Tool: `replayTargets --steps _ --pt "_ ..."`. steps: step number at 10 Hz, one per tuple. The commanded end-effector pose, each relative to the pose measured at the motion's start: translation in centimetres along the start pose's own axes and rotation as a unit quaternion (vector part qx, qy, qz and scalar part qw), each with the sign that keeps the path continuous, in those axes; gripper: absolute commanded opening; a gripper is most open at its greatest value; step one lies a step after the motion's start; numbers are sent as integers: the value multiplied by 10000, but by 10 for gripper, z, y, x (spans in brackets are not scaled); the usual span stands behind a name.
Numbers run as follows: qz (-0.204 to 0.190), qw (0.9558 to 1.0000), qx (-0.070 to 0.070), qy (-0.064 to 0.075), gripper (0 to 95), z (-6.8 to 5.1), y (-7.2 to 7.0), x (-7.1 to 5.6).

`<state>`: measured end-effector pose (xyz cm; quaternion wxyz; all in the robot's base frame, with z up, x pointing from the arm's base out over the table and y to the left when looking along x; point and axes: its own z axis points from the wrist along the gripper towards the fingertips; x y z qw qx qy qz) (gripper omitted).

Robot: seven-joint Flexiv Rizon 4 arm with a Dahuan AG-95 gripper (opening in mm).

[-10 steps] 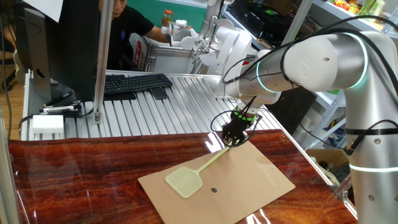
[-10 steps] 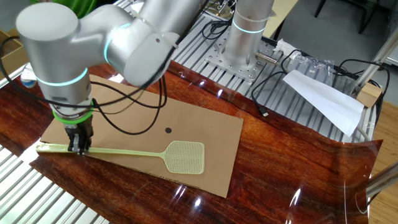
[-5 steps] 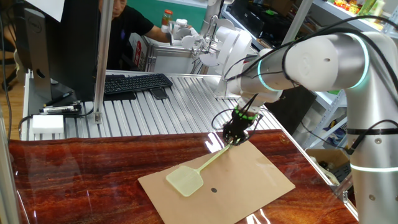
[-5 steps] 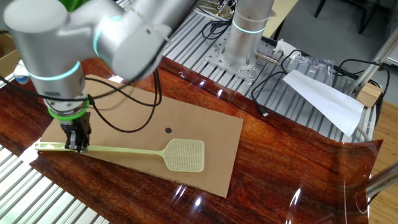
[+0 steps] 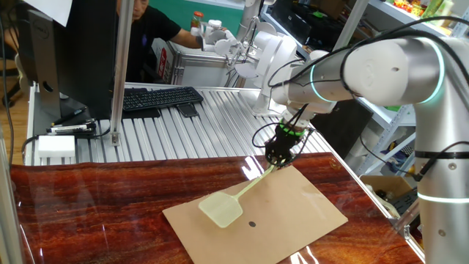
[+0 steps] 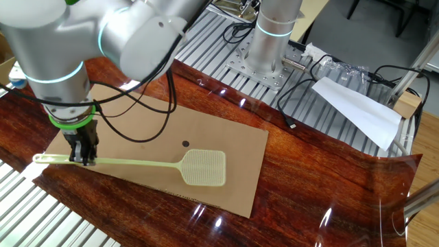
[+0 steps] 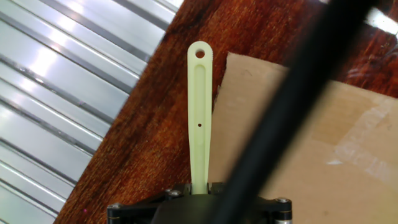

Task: Swat with a flyswatter

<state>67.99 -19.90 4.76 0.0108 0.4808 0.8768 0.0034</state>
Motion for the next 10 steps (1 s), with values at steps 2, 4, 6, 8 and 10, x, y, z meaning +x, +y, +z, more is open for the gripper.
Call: replayTargets --steps 2,4,6,8,10 --pt "-163 9999 1 27 0 -6 2 -5" --pt "-277 9996 -2 66 0 -11 1 -7" --pt "-400 9991 -16 105 0 -16 0 -10" --pt "-509 9986 14 165 0 -24 0 -13" --pt "-570 9981 69 216 0 -32 0 -12"
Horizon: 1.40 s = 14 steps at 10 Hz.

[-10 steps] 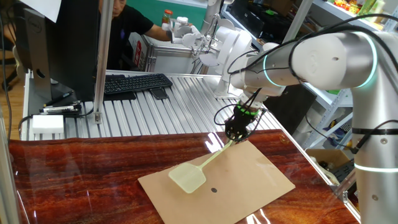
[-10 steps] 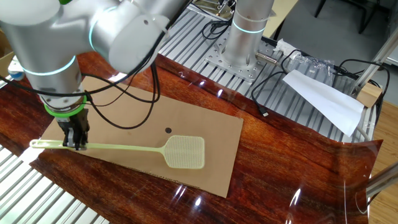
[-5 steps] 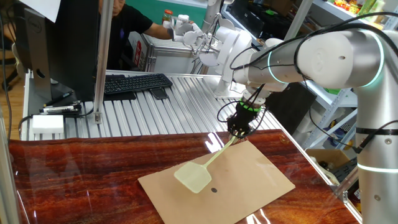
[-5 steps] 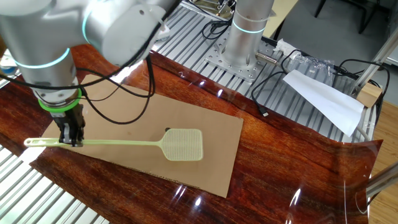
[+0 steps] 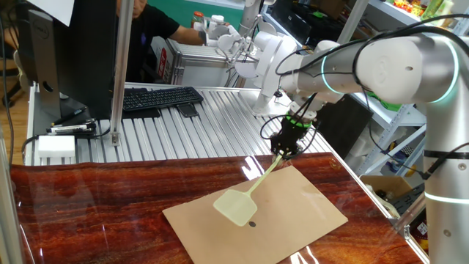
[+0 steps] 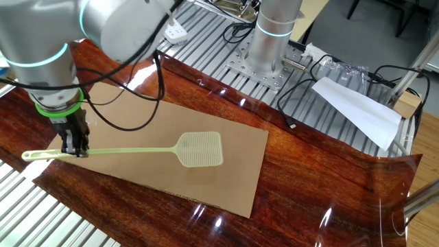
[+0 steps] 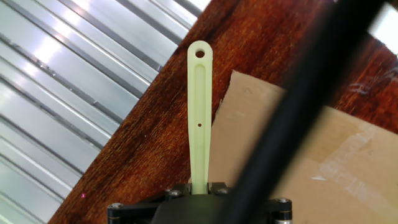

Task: Swat with a flyswatter

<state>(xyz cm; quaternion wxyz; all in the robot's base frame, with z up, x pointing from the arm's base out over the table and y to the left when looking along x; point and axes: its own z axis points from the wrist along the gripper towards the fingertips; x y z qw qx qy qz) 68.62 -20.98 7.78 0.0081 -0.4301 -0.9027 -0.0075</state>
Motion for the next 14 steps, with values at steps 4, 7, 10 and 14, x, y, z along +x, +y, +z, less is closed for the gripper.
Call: replayTargets --steps 4,7,10,14 --pt "-140 9999 12 0 0 -10 0 4" --pt "-199 9998 31 27 0 -11 2 4" --pt "-135 9999 95 -9 0 -11 3 4" --pt "-175 9997 178 -38 0 -11 3 4"
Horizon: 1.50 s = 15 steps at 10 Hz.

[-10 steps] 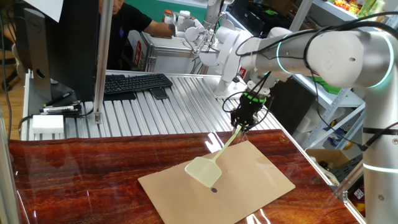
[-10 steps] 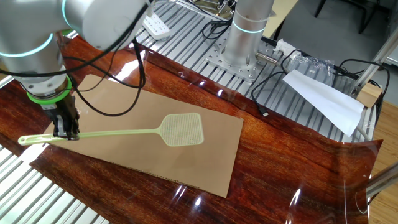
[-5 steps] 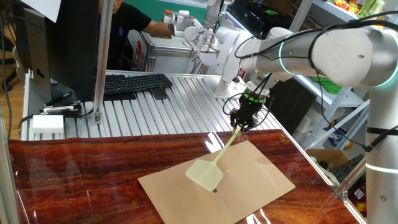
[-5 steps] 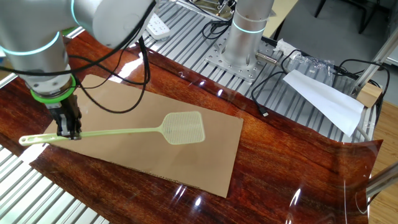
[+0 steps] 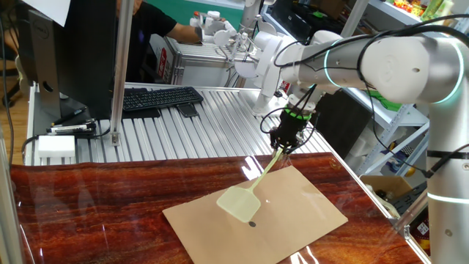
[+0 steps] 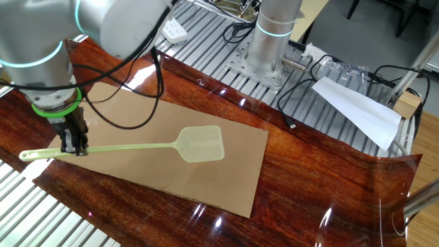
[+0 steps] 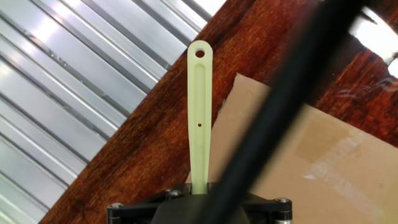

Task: Swat with a flyswatter

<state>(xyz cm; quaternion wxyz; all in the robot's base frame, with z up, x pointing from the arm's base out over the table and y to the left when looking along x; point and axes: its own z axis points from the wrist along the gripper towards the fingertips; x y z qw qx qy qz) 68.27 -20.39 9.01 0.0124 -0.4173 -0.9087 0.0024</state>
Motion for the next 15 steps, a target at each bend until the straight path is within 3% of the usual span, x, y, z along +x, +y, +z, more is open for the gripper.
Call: replayTargets --steps 1,7,13,14,15 --pt "60 9997 181 -142 0 1 2 -3" --pt "380 9990 140 -208 0 1 2 -3" --pt "593 9981 -2 -158 0 1 2 -3" --pt "633 9979 -93 -33 0 1 2 -3" --pt "632 9980 -67 -66 0 1 2 -3"
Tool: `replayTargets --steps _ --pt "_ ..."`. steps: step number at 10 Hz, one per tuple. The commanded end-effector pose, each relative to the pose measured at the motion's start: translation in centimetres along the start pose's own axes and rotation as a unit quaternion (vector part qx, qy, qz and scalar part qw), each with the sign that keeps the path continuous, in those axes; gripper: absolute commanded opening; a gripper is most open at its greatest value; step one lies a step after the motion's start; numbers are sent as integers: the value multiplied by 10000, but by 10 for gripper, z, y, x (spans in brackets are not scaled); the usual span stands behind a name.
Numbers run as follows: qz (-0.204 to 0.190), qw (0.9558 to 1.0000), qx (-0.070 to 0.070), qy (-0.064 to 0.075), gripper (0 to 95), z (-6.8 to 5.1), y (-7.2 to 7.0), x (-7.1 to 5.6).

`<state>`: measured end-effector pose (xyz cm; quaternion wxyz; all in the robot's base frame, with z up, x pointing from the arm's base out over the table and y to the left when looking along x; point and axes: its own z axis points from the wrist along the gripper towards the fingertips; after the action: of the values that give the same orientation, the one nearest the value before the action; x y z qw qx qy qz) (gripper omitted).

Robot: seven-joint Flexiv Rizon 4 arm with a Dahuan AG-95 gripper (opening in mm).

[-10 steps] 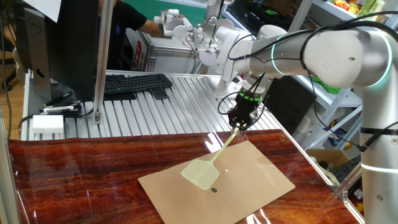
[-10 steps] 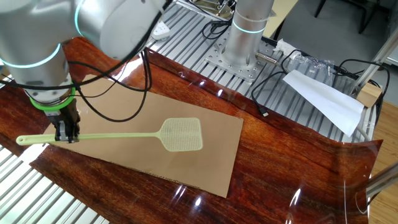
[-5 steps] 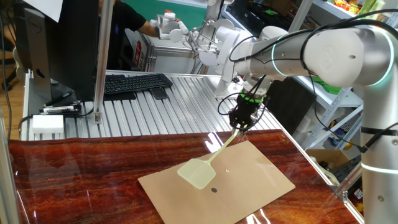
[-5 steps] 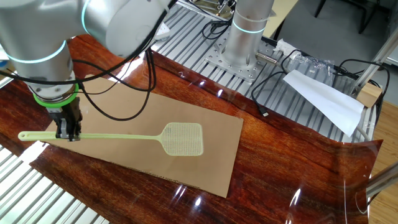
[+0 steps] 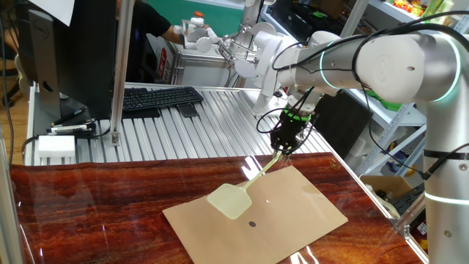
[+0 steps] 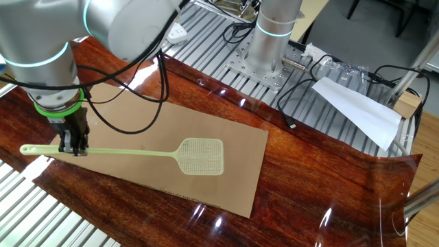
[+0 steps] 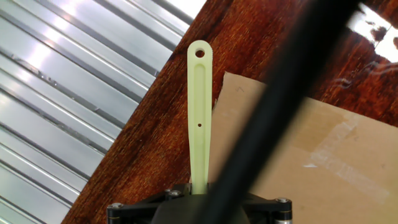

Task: Swat with a flyswatter

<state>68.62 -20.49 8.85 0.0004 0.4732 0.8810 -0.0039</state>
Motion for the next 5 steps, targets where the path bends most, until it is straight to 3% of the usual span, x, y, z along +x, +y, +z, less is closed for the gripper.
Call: replayTargets --steps 1,5 --pt "65 10000 -19 66 0 0 0 0" --pt "4 10000 -40 40 0 0 0 0"
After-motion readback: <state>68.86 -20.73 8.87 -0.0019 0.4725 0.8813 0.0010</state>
